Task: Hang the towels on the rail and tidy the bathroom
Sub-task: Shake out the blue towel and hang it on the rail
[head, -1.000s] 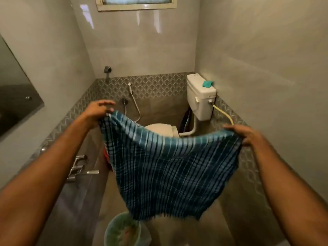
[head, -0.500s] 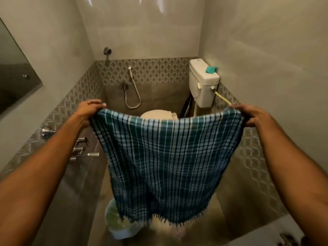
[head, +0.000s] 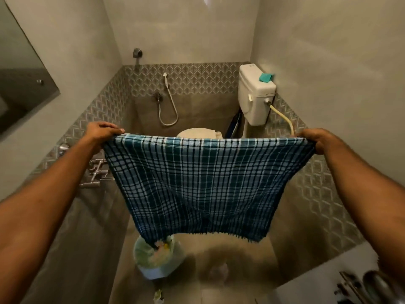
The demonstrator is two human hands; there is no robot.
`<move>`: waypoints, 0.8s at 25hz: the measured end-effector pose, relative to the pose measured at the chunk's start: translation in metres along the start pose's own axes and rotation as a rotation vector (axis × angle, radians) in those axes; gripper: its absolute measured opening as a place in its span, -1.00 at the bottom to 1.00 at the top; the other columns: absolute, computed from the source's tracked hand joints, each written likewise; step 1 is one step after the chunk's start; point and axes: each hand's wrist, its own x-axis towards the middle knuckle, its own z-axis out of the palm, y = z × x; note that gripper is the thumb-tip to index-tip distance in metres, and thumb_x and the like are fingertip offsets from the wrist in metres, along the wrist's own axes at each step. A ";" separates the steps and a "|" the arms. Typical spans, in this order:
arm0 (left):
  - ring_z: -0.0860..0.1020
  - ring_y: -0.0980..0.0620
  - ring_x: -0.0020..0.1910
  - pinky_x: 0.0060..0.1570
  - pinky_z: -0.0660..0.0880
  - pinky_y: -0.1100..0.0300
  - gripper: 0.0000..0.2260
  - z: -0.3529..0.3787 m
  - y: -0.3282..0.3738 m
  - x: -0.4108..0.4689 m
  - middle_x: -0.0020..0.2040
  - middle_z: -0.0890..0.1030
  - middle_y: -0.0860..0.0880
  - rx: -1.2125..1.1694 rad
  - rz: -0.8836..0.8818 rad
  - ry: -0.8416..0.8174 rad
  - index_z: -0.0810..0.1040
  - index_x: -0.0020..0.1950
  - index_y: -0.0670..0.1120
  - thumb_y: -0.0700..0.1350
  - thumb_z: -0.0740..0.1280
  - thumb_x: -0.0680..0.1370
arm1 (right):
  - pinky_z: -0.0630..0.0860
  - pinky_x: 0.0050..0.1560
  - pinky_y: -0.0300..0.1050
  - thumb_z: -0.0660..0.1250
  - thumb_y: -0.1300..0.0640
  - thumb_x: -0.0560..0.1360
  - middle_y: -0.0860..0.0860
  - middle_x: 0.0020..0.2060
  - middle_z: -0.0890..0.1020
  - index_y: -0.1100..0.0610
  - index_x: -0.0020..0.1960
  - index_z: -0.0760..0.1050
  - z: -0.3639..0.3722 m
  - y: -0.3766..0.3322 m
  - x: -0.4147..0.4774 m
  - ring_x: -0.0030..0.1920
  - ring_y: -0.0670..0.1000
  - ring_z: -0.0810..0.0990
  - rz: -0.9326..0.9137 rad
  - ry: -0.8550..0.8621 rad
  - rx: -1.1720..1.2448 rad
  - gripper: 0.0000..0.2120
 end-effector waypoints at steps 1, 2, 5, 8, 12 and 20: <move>0.57 0.10 -0.41 -0.40 0.57 0.33 -0.89 -0.002 -0.001 -0.001 -0.36 0.62 -0.06 -0.042 -0.034 -0.009 0.58 -0.16 -0.16 -0.26 0.49 0.42 | 0.54 -0.54 -0.17 0.33 0.17 0.55 0.10 -0.59 0.59 0.26 -0.16 0.50 -0.002 0.001 0.000 -0.62 0.03 0.57 -0.005 0.019 -0.029 -0.82; 0.58 0.14 -0.48 -0.45 0.56 0.35 -0.90 -0.002 -0.003 -0.003 -0.45 0.63 0.00 -0.076 -0.076 -0.022 0.57 -0.19 -0.15 -0.25 0.48 0.43 | 0.53 -0.54 -0.19 0.35 0.17 0.54 0.11 -0.57 0.59 0.24 -0.14 0.50 -0.004 0.002 0.002 -0.62 0.03 0.56 -0.027 0.038 -0.019 -0.85; 0.58 0.20 -0.55 -0.49 0.56 0.33 -0.94 -0.003 -0.008 -0.008 -0.52 0.62 0.07 -0.105 -0.129 -0.077 0.59 -0.18 -0.17 -0.28 0.44 0.45 | 0.47 -0.31 -0.11 0.24 0.15 0.61 0.04 -0.28 0.55 0.03 0.08 0.49 -0.002 0.001 0.000 -0.39 -0.01 0.54 -0.089 -0.077 0.232 -0.90; 0.59 0.20 -0.52 -0.49 0.55 0.34 -0.95 -0.011 -0.012 -0.011 -0.50 0.63 0.07 -0.103 -0.137 -0.092 0.60 -0.15 -0.17 -0.30 0.42 0.47 | 0.48 -0.30 -0.14 0.10 0.23 0.64 0.02 -0.24 0.47 -0.03 0.09 0.55 0.005 0.005 0.003 -0.29 -0.02 0.46 -0.178 -0.151 0.394 -0.71; 0.54 0.15 -0.60 -0.64 0.42 0.40 -0.90 -0.027 -0.015 -0.013 -0.58 0.57 0.06 -0.042 -0.142 0.000 0.57 -0.22 -0.15 -0.28 0.39 0.50 | 0.47 -0.28 -0.11 0.10 0.41 0.54 0.15 -0.13 0.59 0.23 0.18 0.60 0.016 0.015 0.013 -0.28 0.07 0.52 -0.323 0.132 0.008 -0.63; 0.47 0.10 -0.44 -0.59 0.37 0.40 -0.71 -0.049 -0.031 -0.025 -0.37 0.63 -0.06 0.235 -0.021 -0.087 0.61 0.11 -0.29 -0.28 0.49 0.41 | 0.60 -0.11 -0.11 0.48 0.37 0.38 0.09 -0.14 0.71 0.18 0.01 0.69 0.012 0.005 0.002 -0.16 0.02 0.65 -0.425 -0.397 -0.444 -0.76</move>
